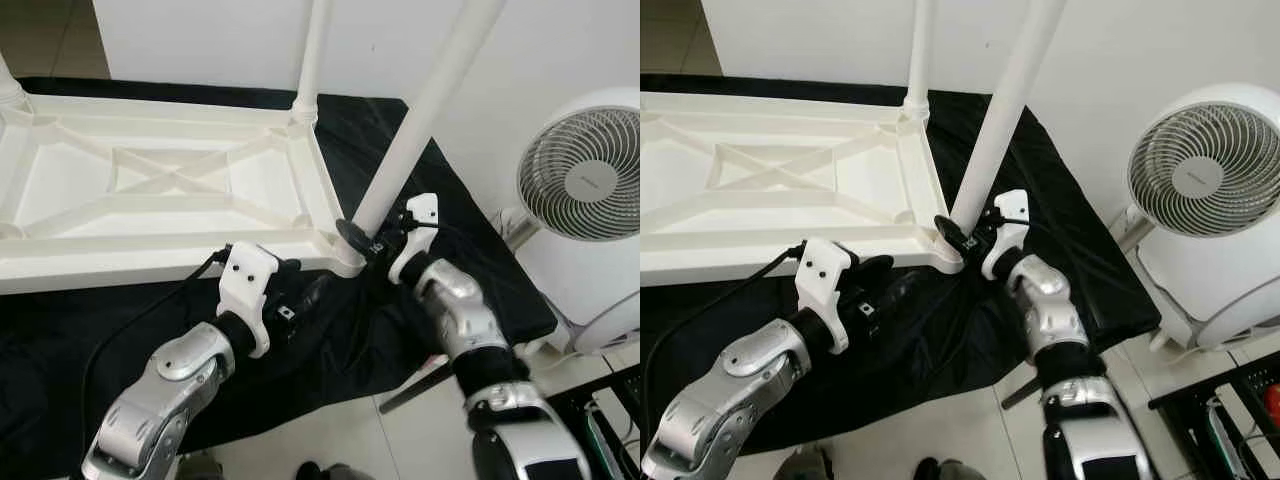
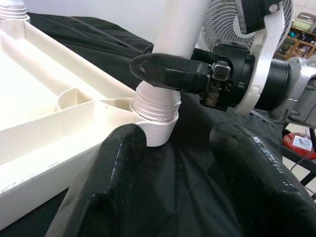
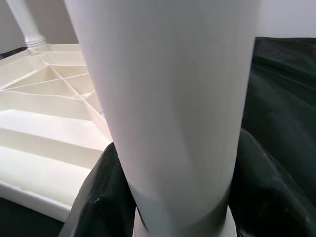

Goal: Building children table

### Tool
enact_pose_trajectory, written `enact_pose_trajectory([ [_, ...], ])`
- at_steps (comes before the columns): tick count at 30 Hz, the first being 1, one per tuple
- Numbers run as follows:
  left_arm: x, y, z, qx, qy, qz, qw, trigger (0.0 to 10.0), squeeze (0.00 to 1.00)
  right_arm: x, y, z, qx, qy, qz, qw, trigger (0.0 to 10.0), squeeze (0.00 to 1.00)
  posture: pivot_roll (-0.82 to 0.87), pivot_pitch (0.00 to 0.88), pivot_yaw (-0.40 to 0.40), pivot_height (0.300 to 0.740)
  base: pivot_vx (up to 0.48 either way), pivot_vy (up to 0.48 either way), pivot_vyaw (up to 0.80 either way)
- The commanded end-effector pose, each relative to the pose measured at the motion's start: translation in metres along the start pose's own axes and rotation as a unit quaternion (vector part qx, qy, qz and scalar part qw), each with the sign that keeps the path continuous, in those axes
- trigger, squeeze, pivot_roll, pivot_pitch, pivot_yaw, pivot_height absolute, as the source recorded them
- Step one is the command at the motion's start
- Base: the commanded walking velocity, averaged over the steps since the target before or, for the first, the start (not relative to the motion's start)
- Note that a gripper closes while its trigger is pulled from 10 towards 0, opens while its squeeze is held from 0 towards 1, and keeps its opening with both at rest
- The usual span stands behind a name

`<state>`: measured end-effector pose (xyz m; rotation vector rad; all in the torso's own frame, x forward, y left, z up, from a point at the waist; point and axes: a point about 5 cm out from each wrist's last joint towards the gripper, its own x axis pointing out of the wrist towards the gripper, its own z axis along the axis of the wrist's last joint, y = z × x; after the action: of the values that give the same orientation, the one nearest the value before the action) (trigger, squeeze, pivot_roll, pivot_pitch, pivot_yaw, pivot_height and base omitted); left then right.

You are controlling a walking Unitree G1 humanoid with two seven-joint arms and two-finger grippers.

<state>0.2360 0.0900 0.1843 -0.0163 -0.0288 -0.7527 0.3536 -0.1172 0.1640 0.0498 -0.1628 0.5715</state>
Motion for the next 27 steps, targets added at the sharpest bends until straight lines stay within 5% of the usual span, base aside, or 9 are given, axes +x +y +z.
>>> enact_pose_trajectory([
  [1, 0.000, -0.007, -0.003, -0.007, 0.007, -0.029, 1.000, 10.0, 0.00, -0.014, -0.009, -0.019, 0.019, 0.038, -0.052, 0.998, 10.0, 0.00, 0.20, 0.173, -0.155, 0.740, 0.000, 0.000, 0.00],
  [9, 0.000, -0.007, -0.006, -0.014, 0.008, -0.025, 1.000, 10.0, 0.00, -0.012, 0.019, -0.022, 0.057, 0.015, -0.169, 0.984, 10.0, 0.00, 0.19, 0.178, -0.149, 0.740, 0.000, 0.000, 0.00],
  [10, 0.001, -0.007, -0.006, -0.016, 0.006, -0.024, 1.000, 10.0, 0.00, -0.011, 0.022, -0.019, 0.065, 0.004, -0.217, 0.974, 10.0, 0.00, 0.19, 0.178, -0.149, 0.740, 0.000, 0.000, 0.00],
  [18, 0.002, -0.008, -0.005, -0.018, 0.003, -0.025, 1.000, 10.0, 0.00, -0.006, 0.024, -0.010, 0.055, -0.004, -0.236, 0.970, 10.0, 0.00, 0.19, 0.178, -0.152, 0.740, 0.000, 0.000, 0.00],
  [19, 0.002, -0.007, -0.005, -0.017, 0.003, -0.024, 1.000, 10.0, 0.00, -0.007, 0.023, -0.009, 0.054, -0.005, -0.233, 0.971, 10.0, 0.40, 0.19, 0.178, -0.152, 0.740, 0.000, 0.000, 0.00],
  [20, 0.002, -0.007, -0.005, -0.017, 0.003, -0.024, 1.000, 10.0, 0.00, -0.007, 0.023, -0.009, 0.054, -0.005, -0.233, 0.971, 10.0, 0.40, 0.19, 0.178, -0.152, 0.740, 0.000, 0.000, 0.00],
  [21, 0.002, -0.007, -0.004, -0.017, 0.002, -0.023, 1.000, 10.0, 0.00, -0.009, 0.022, -0.009, 0.059, -0.005, -0.234, 0.970, 10.0, 1.00, 0.19, 0.177, -0.161, 0.740, 0.000, 0.000, 0.00],
  [27, 0.002, -0.007, -0.003, -0.016, -0.002, -0.018, 1.000, 10.0, 0.00, -0.014, 0.014, -0.001, 0.061, -0.018, -0.178, 0.982, 10.0, 1.00, 0.19, 0.173, -0.167, 0.740, 0.000, 0.000, 0.00],
])
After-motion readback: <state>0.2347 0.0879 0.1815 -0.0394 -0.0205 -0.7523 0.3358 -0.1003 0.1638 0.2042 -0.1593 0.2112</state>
